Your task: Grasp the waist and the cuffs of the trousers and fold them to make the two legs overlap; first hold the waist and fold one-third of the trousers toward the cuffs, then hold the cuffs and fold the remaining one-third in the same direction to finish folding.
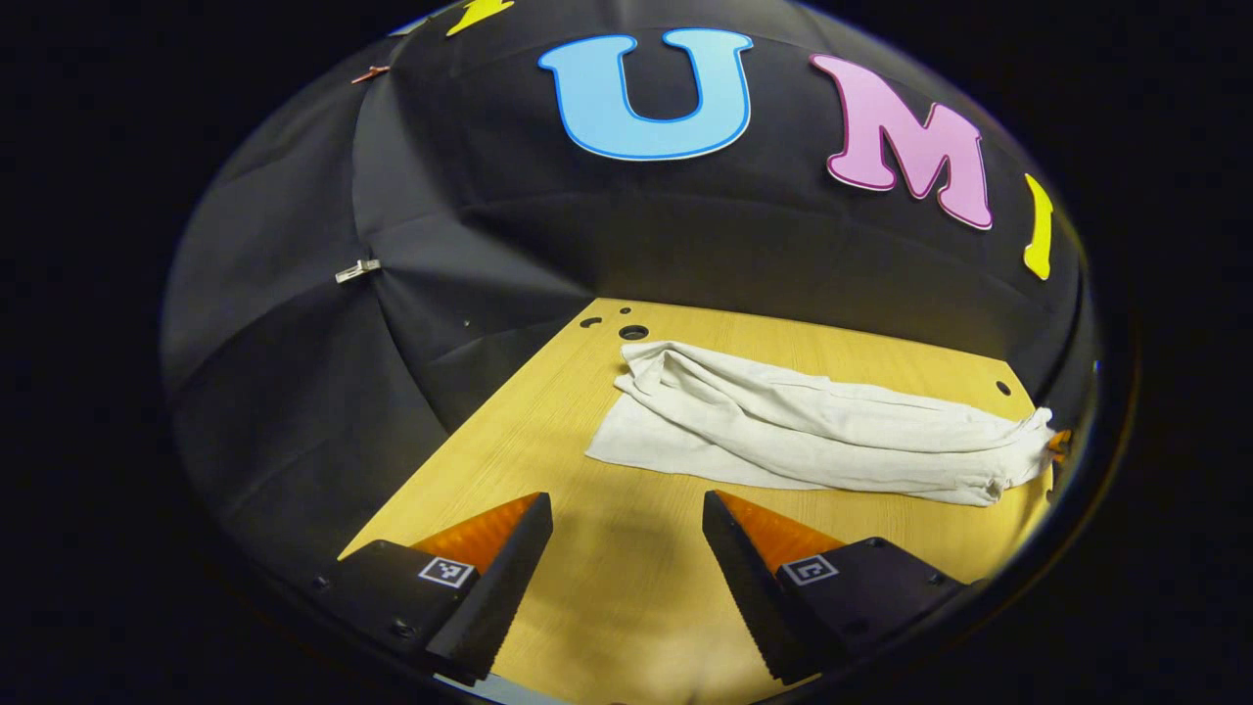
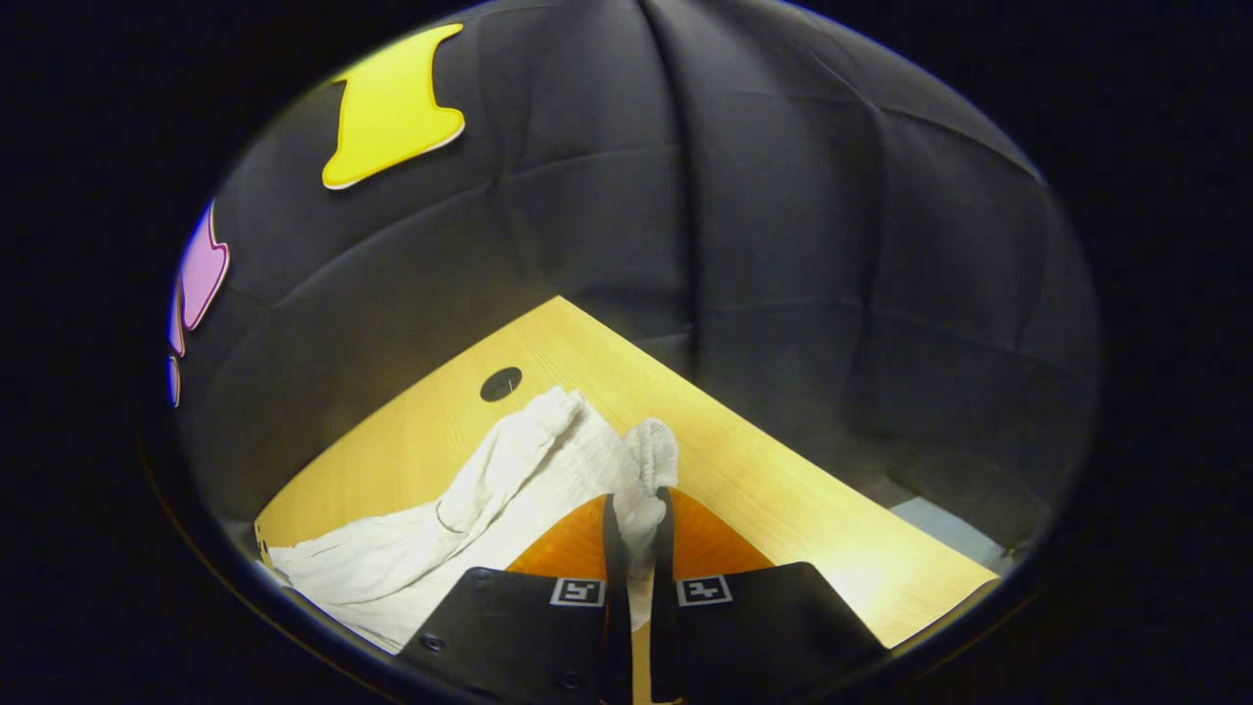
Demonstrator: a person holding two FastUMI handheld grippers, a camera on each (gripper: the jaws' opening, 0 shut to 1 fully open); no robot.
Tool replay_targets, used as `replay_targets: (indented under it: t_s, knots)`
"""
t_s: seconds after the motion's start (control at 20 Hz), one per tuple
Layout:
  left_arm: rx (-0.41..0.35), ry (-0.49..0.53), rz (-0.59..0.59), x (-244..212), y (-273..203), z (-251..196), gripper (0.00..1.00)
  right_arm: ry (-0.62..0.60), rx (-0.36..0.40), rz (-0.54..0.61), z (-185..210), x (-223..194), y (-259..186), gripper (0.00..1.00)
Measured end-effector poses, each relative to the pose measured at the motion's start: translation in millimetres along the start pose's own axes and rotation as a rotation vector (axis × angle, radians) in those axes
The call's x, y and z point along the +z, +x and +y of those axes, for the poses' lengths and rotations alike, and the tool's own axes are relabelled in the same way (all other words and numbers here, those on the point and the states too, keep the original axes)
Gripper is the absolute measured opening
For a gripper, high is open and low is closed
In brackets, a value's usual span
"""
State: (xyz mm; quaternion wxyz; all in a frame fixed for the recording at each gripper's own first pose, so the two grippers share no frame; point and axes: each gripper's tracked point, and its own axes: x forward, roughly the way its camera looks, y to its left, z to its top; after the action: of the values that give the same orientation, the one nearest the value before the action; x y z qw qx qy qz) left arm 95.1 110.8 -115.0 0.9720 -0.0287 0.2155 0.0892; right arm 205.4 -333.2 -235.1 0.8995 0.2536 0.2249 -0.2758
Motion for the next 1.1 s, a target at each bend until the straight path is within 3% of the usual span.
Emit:
replay_targets:
  t_s: [0.35,0.6,0.85,1.1]
  knots:
    - [-0.002,-0.007,0.019,-2,-8,8,0.98,-0.155,0.125,-0.172,81,78,-37,0.12]
    - [-0.012,-0.02,0.006,6,-5,17,0.98,-0.229,0.221,-0.229,119,100,-77,0.11]
    - [-0.026,-0.08,0.03,-5,0,28,0.98,-0.208,0.294,-0.225,156,92,-103,0.11]
    - [-0.015,-0.122,0.064,-30,6,45,0.98,-0.182,0.415,-0.205,239,46,-132,0.11]
